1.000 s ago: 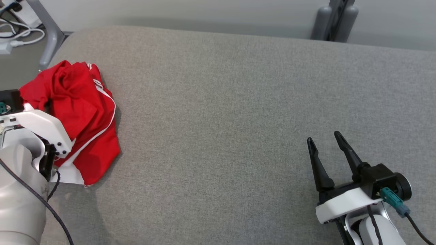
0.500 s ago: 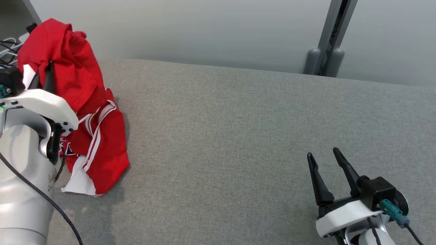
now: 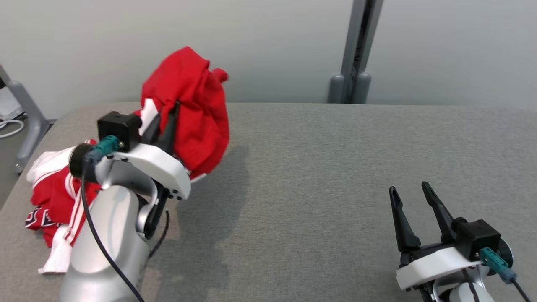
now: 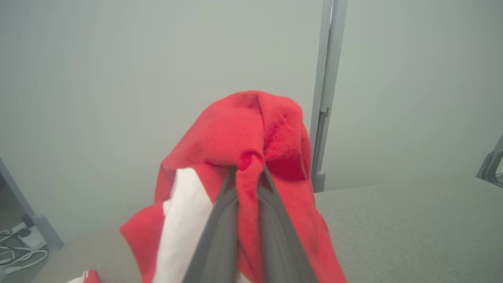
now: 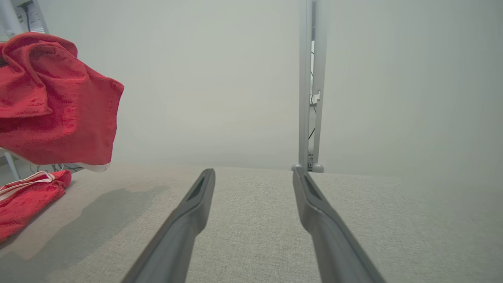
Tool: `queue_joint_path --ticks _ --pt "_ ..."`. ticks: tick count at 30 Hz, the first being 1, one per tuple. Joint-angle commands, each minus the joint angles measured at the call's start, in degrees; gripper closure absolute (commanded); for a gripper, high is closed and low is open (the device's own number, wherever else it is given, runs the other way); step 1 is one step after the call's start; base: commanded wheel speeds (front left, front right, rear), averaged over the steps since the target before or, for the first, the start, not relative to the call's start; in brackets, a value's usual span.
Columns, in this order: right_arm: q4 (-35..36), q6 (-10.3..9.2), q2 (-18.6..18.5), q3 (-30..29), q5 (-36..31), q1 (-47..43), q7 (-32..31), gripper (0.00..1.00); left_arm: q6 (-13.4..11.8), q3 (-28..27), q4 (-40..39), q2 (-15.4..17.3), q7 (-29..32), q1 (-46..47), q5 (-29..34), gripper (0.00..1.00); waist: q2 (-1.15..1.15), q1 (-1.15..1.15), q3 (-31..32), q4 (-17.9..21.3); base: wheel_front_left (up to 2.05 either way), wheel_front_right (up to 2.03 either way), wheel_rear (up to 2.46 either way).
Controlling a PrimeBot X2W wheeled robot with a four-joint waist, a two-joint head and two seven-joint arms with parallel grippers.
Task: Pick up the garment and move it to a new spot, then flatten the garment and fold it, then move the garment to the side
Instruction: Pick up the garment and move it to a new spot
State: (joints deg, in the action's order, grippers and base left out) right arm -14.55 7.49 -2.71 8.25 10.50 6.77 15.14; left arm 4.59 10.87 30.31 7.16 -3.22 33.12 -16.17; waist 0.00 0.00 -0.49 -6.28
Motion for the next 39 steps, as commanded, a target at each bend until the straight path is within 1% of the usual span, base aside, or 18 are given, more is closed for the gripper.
queue_joint_path --ticks 1,7,11,12,13,14,18,20,24,27,28,29,31,34,37,39 --pt "0.27 0.01 -0.34 -0.59 -0.27 0.27 0.07 0.00 -0.51 1.18 -2.91 -0.81 1.00 -2.33 -0.32 1.00 0.00 0.00 0.27 3.74 0.00 0.00 0.00" --pt "1.17 0.01 -0.33 -1.77 -0.86 1.15 0.07 0.00 -2.39 5.23 -9.29 -3.30 2.77 -7.85 -1.54 1.00 0.00 0.00 -1.34 10.95 0.00 0.00 0.00" --pt "1.73 0.01 -0.33 -2.41 -1.02 1.89 0.07 0.00 -3.87 8.51 -10.87 -3.85 2.46 -9.09 -2.54 1.00 0.00 0.00 -2.99 15.21 0.00 0.00 0.00" --pt "1.88 0.01 -0.32 -2.59 -1.02 2.08 0.07 0.00 -4.61 9.07 -10.96 -3.91 2.10 -8.90 -2.86 1.00 0.00 0.00 -3.45 16.18 0.00 0.00 0.00" --pt "1.88 0.01 -0.32 -2.59 -1.02 2.08 0.07 0.00 -4.61 9.07 -10.96 -3.91 2.10 -8.90 -2.86 1.00 0.00 0.00 -3.45 16.18 0.00 0.00 0.00" --pt "1.95 0.01 -0.33 -2.68 -0.87 2.23 0.07 0.00 -5.21 9.59 -10.92 -3.97 1.67 -8.52 -3.01 1.00 0.00 0.00 -3.91 17.22 0.00 0.00 0.00" --pt "2.19 0.01 -0.32 -3.17 -0.33 2.66 0.07 0.00 -7.09 12.50 -9.21 -4.15 0.10 -6.73 -4.47 1.00 0.00 0.00 -5.72 20.63 0.00 0.00 0.00" --pt "2.42 0.01 -0.32 -3.13 0.00 2.98 0.07 0.00 -7.94 14.31 -7.29 -4.13 -0.64 -5.64 -4.23 1.00 0.00 0.00 -6.66 22.04 0.00 0.00 0.00" --pt "2.83 0.01 -0.31 -2.90 0.69 3.31 0.07 0.00 -9.31 17.03 -2.06 -4.08 -3.19 -3.11 -4.21 1.00 0.00 0.00 -8.46 24.13 0.00 0.00 0.00" --pt "3.09 0.01 -0.31 -2.56 1.10 3.55 0.08 0.00 -9.88 19.21 2.71 -4.13 -4.43 -1.65 -4.81 1.00 0.00 0.00 -9.36 25.00 0.00 0.00 0.00" --pt "3.13 0.01 -0.32 -2.55 1.15 3.56 0.08 0.00 -10.22 19.77 3.97 -4.12 -4.85 -1.25 -5.33 0.82 0.00 0.00 -9.52 25.15 0.00 0.00 0.00" --pt "3.18 0.01 -0.31 -2.60 1.11 3.61 0.08 0.00 -10.33 20.40 5.12 -4.13 -5.36 -0.74 -5.85 0.00 0.00 0.00 -9.67 25.21 0.00 0.00 0.00" --pt "3.30 0.01 -0.32 -3.04 1.05 3.72 0.08 0.00 -10.43 21.51 6.82 -4.14 -6.47 -0.06 -6.94 0.00 0.00 0.00 -9.82 24.98 0.00 0.00 0.00" --pt "3.37 0.01 -0.30 -4.07 0.61 3.31 0.08 0.00 -11.15 22.47 8.19 -4.10 -8.53 0.55 -8.26 0.00 0.00 0.00 -9.37 23.62 0.00 0.00 0.00" --pt "3.49 0.01 -0.37 -4.73 0.44 2.71 0.08 0.00 -11.61 22.16 8.61 -4.06 -10.35 -0.10 -8.69 0.00 0.00 0.00 -8.21 21.74 0.00 0.00 0.00" --pt "3.40 0.01 -0.37 -5.08 0.28 2.18 0.08 0.00 -12.14 21.43 8.00 -3.43 -11.12 -1.55 -8.52 0.00 0.00 0.00 -7.27 20.07 0.00 0.00 0.00"
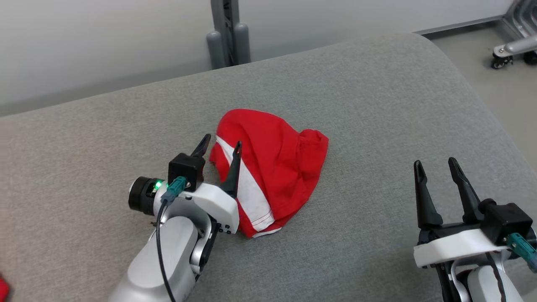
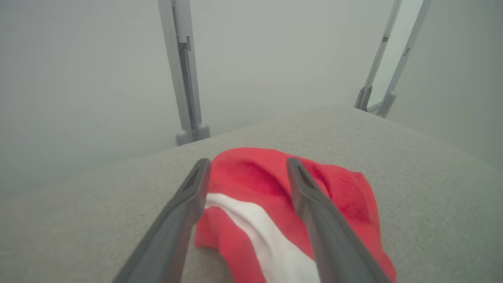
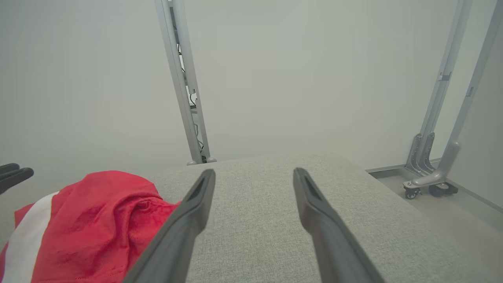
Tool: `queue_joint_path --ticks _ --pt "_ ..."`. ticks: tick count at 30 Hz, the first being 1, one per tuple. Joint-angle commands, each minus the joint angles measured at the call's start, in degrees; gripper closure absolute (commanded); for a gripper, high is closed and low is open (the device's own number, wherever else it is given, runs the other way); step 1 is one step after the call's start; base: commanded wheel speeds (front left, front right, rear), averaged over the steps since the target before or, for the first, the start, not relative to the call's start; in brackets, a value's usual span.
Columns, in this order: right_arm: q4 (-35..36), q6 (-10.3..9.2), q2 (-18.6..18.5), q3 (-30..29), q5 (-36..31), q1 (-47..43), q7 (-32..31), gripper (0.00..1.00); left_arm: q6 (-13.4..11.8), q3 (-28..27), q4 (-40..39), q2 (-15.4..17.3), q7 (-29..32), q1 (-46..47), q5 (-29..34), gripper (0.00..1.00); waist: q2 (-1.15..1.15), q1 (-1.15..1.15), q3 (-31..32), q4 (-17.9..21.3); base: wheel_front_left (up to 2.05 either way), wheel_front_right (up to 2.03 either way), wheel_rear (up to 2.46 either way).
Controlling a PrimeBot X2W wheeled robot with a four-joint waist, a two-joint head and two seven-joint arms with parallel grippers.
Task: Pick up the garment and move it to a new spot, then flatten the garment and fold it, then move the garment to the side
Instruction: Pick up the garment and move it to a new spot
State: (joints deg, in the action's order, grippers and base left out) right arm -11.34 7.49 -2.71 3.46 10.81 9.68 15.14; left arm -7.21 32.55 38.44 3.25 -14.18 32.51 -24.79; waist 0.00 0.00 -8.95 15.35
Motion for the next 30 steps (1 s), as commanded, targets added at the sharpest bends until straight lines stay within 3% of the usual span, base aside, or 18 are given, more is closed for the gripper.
queue_joint_path --ticks 1,17,24,30 --pt "0.17 0.01 -0.34 -0.37 -0.12 -0.94 0.08 0.00 -0.62 -0.71 -0.73 0.91 -0.44 -1.69 0.02 0.00 0.00 0.00 1.65 -2.47 0.00 0.00 0.00" --pt "-1.45 0.01 -0.37 0.64 -2.31 -5.29 0.08 0.00 -5.86 -9.00 -22.39 8.11 -1.01 -25.50 2.56 0.00 0.00 0.00 10.46 -15.03 0.00 0.00 0.00" --pt "-1.85 0.01 -0.35 1.45 -2.34 -6.53 0.08 0.00 -7.10 -14.31 -29.63 6.16 -1.02 -34.08 4.42 0.00 0.00 0.00 11.86 -16.21 0.00 0.00 0.00" --pt "-2.42 0.01 -0.36 1.85 -1.97 -8.17 0.08 0.00 -4.34 -17.70 -34.32 3.13 -1.02 -39.24 9.28 0.00 0.00 0.00 12.19 -16.79 0.00 0.00 0.00"
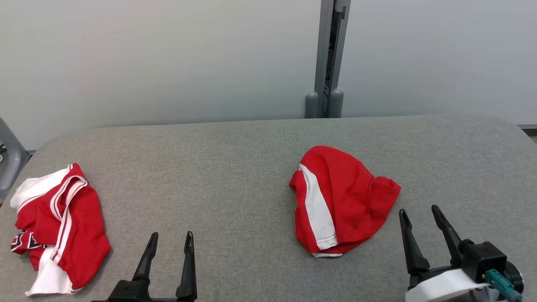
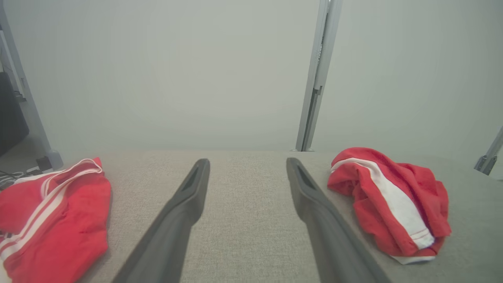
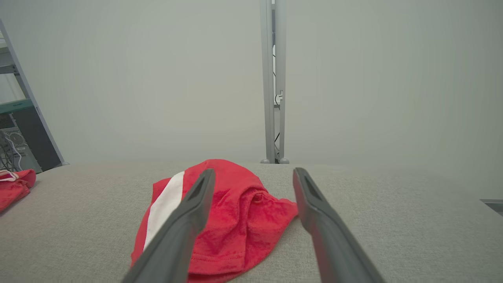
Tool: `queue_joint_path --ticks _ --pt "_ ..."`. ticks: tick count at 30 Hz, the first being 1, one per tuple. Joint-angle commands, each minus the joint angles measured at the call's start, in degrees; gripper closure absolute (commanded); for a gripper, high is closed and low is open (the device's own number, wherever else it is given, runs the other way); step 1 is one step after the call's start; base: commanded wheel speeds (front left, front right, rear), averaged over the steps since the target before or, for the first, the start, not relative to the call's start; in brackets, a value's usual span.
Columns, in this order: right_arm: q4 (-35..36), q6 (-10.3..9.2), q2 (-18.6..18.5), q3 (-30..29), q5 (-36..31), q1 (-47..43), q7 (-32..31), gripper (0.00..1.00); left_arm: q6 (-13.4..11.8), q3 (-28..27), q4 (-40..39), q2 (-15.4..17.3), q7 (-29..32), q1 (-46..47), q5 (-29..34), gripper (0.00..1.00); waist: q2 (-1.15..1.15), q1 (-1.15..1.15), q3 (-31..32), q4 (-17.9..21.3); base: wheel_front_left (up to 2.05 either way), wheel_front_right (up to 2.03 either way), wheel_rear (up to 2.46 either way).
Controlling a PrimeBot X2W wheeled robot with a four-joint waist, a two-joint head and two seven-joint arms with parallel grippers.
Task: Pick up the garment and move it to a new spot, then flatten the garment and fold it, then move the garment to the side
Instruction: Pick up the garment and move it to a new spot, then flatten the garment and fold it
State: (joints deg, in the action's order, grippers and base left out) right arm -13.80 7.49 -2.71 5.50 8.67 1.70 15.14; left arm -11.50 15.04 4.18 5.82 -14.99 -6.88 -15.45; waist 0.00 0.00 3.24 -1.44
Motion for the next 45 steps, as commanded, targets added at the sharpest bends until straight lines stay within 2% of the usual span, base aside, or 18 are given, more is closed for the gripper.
queue_joint_path --ticks 1,8,16,23,27,30,35,45 --pt "-0.01 0.01 -0.35 -0.11 0.27 -0.42 0.08 0.00 0.42 -0.55 0.17 0.09 -0.21 -0.50 0.45 0.00 0.00 0.00 -0.06 -0.03 0.00 0.00 0.00" --pt "-0.48 0.01 -0.36 0.45 0.88 -0.43 0.08 0.00 2.95 -3.58 0.84 -1.99 -0.21 -0.12 2.98 0.00 0.00 0.00 -0.43 0.42 0.00 0.00 0.00" --pt "-0.19 0.01 -0.35 0.06 0.79 -0.31 0.08 0.00 4.86 -4.89 1.36 -2.67 -0.21 0.63 4.48 0.00 0.00 0.00 -0.57 0.44 0.00 0.00 0.00" --pt "0.03 0.01 -0.35 0.30 0.13 -0.47 0.08 0.00 5.35 -4.58 1.95 -2.83 -0.21 0.71 4.14 0.00 0.00 0.00 -0.81 -0.29 0.00 0.00 0.00" --pt "-0.33 0.01 -0.31 3.15 -1.01 0.47 0.08 0.00 5.12 -3.56 2.26 -2.84 -0.21 1.25 3.48 0.00 0.00 0.00 -1.54 -0.88 0.00 0.00 0.00" --pt "-1.87 0.01 -0.36 6.66 -1.36 1.85 0.04 0.00 5.06 -2.48 2.71 -2.81 -0.21 1.92 3.14 0.00 0.00 0.00 -2.25 -1.73 0.00 0.00 0.00" --pt "-5.23 0.01 -0.39 8.51 -0.87 4.16 -0.21 0.00 4.83 -1.16 2.98 -2.81 -0.22 2.85 2.68 0.00 0.00 0.00 -3.51 -3.42 0.00 0.00 0.00" --pt "-16.03 0.01 -0.34 5.09 -2.28 9.61 -1.44 0.00 4.49 0.49 3.52 -2.83 -0.22 5.13 2.19 0.00 0.00 0.00 -6.53 -8.64 0.00 0.00 0.00"
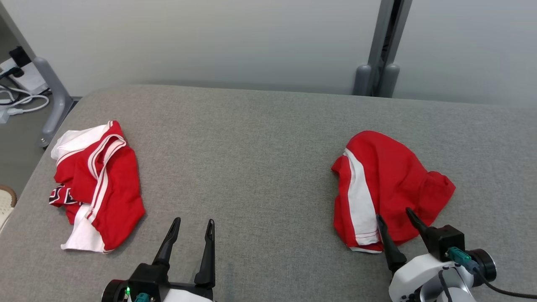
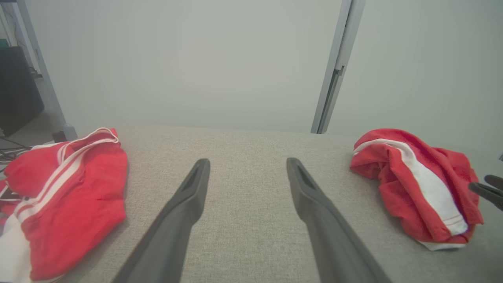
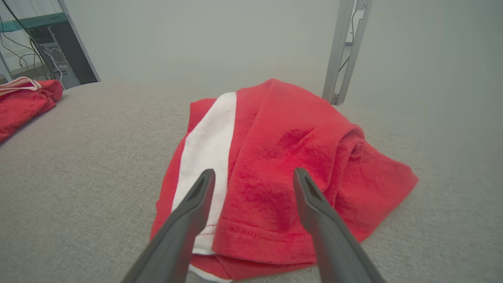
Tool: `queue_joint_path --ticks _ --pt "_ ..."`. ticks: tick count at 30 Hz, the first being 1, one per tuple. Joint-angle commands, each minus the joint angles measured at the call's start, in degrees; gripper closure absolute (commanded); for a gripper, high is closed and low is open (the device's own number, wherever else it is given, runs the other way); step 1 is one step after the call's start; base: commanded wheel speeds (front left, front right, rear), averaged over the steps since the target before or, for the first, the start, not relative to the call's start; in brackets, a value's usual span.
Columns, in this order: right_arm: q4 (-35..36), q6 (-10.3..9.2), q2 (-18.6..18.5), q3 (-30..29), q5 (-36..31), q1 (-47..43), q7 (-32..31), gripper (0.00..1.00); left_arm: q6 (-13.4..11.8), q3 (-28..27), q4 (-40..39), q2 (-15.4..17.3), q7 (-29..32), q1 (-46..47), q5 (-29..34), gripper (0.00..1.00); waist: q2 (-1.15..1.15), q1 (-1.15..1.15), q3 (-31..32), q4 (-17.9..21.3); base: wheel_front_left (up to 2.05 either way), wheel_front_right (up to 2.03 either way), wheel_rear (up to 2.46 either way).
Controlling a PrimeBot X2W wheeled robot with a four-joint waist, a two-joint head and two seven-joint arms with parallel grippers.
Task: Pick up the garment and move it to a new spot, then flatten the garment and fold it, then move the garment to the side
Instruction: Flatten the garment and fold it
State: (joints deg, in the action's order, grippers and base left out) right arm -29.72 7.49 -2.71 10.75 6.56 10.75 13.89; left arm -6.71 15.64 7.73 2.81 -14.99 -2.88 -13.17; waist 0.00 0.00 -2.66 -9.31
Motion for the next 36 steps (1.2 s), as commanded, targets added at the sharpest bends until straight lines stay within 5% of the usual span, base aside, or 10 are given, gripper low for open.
queue_joint_path --ticks 1,3,5,6,14,27,36 --pt "-0.98 0.01 -0.37 -0.59 -0.48 0.93 -0.18 0.00 -0.30 -0.04 -0.03 0.17 -0.22 1.24 -0.16 0.00 0.00 0.00 -0.81 -1.17 0.00 0.00 0.00" --pt "-2.73 0.01 -0.36 -1.52 -0.24 1.50 -0.21 0.00 -0.37 0.09 -0.03 0.18 -0.22 1.38 -0.28 0.00 0.00 0.00 -1.09 -1.81 0.00 0.00 0.00" --pt "-4.07 0.01 -0.38 -2.15 0.11 2.03 -0.28 0.85 -0.35 0.23 -0.02 0.18 -0.22 1.43 -0.39 0.00 0.00 0.00 -1.26 -2.26 0.00 0.00 0.00" --pt "-4.63 0.01 -0.38 -2.39 0.28 2.26 -0.19 1.00 -0.40 0.25 0.01 0.18 -0.22 1.37 -0.43 0.00 0.00 0.00 -1.28 -2.40 0.00 0.00 0.00" --pt "-6.11 0.01 -0.33 -1.68 1.69 3.92 0.68 1.00 -0.79 0.35 0.15 0.18 -0.22 1.80 -0.86 0.00 0.00 0.00 -0.96 -2.61 0.00 0.00 0.00" --pt "9.21 0.01 -0.39 16.69 12.11 13.72 -0.15 1.00 -1.01 0.94 0.22 0.18 -0.22 0.80 -1.68 0.00 0.00 0.00 0.87 -1.14 0.00 0.00 0.00" --pt "18.95 0.01 -0.41 12.16 24.02 18.63 0.30 1.00 -1.41 1.44 -0.14 0.18 -0.22 0.12 -2.08 0.00 0.00 0.00 1.28 -0.85 0.00 0.00 0.00"
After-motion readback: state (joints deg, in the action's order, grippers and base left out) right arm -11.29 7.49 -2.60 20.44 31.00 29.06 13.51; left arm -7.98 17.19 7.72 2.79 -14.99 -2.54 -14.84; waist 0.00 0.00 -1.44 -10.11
